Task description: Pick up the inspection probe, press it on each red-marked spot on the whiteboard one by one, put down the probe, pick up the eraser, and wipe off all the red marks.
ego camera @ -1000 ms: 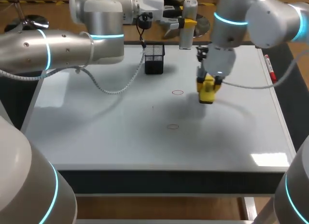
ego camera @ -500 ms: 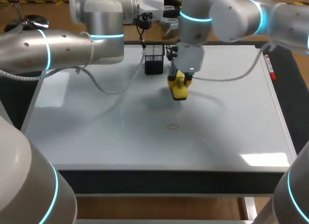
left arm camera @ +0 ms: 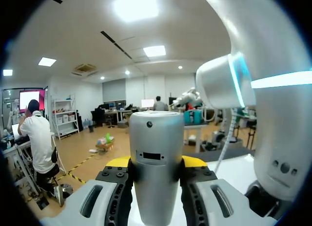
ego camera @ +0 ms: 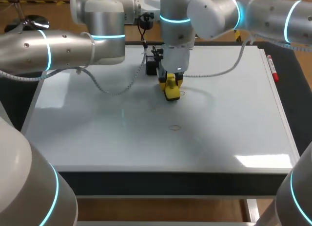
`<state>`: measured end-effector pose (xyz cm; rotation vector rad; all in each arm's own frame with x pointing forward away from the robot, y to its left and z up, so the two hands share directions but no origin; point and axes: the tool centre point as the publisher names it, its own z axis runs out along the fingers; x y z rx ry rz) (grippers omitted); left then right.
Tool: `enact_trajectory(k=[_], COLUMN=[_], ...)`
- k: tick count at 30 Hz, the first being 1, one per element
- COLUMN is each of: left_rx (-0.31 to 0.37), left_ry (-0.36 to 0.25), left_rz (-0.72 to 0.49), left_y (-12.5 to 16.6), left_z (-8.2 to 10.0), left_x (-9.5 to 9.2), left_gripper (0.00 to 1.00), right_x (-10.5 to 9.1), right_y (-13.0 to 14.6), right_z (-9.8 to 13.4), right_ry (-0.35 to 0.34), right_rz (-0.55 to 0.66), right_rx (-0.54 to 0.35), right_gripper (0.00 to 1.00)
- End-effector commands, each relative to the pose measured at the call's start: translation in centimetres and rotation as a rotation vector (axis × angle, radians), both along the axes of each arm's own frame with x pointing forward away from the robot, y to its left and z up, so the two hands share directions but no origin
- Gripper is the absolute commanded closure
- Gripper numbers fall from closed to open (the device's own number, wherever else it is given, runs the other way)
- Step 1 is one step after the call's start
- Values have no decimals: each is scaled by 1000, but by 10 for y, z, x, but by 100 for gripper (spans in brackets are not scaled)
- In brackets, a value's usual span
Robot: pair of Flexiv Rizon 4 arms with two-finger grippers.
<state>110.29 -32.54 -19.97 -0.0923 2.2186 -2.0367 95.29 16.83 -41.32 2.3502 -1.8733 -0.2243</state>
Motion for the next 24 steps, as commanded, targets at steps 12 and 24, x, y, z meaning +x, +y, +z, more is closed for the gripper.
enact_trajectory(k=[12, 24], left_rx=[3, 3], left_ry=[2, 2], left_rz=[-4, -4], left_y=[0, 0], left_z=[2, 2], left_x=[1, 1], left_gripper=[100, 100], right_x=[-1, -6], right_y=[-15, -33], right_z=[-9, -17], right_ry=[11, 35], right_rz=[-36, -95], right_rx=[2, 5], right_gripper=[100, 100])
